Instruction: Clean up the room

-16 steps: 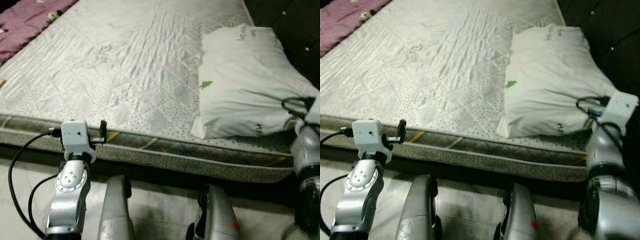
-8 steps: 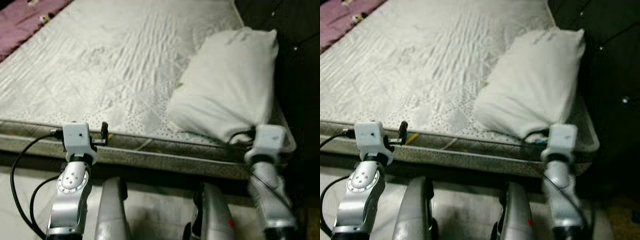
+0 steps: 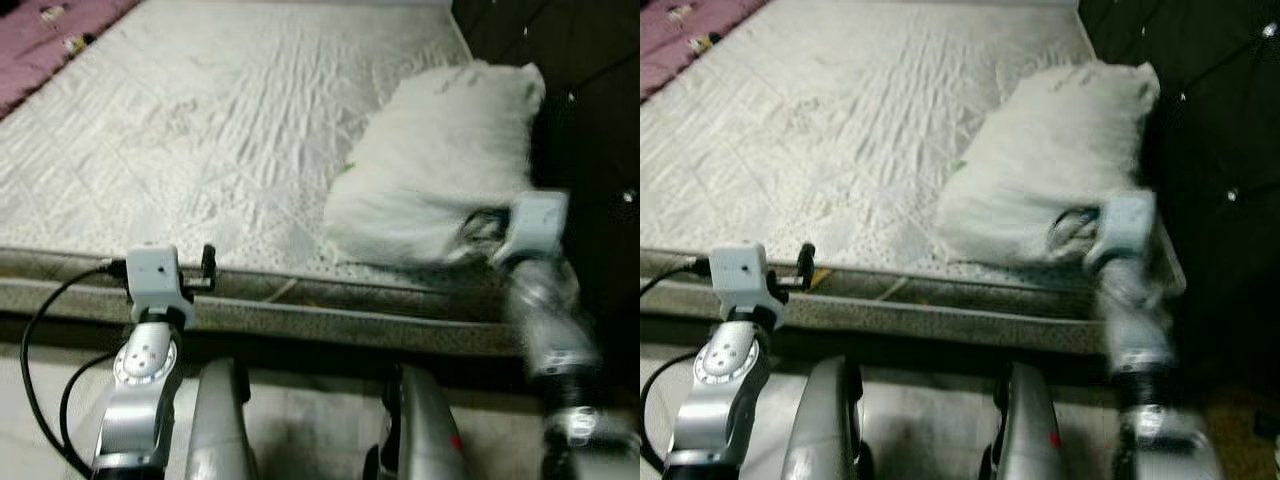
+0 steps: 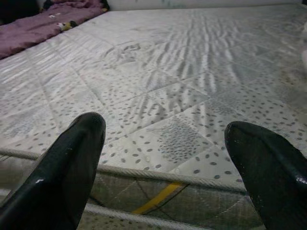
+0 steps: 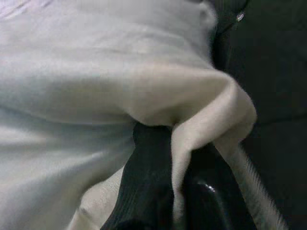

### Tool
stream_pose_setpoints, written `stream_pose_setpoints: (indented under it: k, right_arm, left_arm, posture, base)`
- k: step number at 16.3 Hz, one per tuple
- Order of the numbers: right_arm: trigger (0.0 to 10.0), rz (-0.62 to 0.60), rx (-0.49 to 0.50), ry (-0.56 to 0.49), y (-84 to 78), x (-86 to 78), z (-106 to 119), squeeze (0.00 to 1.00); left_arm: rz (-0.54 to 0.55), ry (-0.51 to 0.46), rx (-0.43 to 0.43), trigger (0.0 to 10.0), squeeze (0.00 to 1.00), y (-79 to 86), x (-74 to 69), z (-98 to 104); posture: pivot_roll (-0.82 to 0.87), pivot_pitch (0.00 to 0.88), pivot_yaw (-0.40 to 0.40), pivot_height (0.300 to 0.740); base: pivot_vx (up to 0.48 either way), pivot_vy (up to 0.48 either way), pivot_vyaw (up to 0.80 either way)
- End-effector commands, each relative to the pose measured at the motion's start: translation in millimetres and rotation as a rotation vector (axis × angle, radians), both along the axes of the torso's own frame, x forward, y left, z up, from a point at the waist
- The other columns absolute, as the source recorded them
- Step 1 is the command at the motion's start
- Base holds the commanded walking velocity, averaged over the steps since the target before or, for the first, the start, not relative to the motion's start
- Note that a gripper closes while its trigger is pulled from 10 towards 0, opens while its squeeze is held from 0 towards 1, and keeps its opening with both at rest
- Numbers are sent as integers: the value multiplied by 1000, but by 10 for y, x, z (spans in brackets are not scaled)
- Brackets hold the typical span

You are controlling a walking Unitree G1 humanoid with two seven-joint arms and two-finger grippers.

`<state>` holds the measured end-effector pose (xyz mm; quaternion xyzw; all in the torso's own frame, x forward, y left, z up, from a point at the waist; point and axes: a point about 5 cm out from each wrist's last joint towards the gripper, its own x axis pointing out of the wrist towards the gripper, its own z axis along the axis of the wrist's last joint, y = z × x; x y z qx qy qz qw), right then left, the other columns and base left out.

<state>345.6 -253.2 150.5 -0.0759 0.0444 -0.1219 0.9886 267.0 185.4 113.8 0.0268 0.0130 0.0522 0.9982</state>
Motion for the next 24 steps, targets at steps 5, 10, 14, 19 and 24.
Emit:
stream_pose_setpoints:
  k: [5, 10, 14, 19, 24]
  right_arm:
    - [0, -225, -16, -74, -879, 166, 754, 0]
    - [0, -362, 9, -127, -1252, 30, 992, 0]
    - [0, -331, 65, -29, -1131, 39, 566, 0]
    - [2510, -276, 196, 46, -753, 121, 106, 0]
    - [10000, -241, 143, 22, -638, 226, 243, 1000]
  left_arm:
    - [18, -7, 11, 10000, 0, 49, 16, 15]
    - [24, -9, 14, 10000, 0, 58, 17, 20]
    - [17, -8, 15, 10000, 0, 47, 26, 18]
    - [13, -8, 21, 10000, 0, 59, 22, 22]
    - [12, -14, 18, 10000, 0, 47, 31, 23]
  posture:
    - [116, 34, -15, 541]
    - [122, 29, -11, 541]
    - [123, 27, -6, 541]
    - [134, 24, -6, 541]
    - [136, 12, -14, 541]
  base:
    - [0, 0, 0]
    - [0, 0, 0]
    - [0, 0, 0]
    - [0, 0, 0]
    - [0, 0, 0]
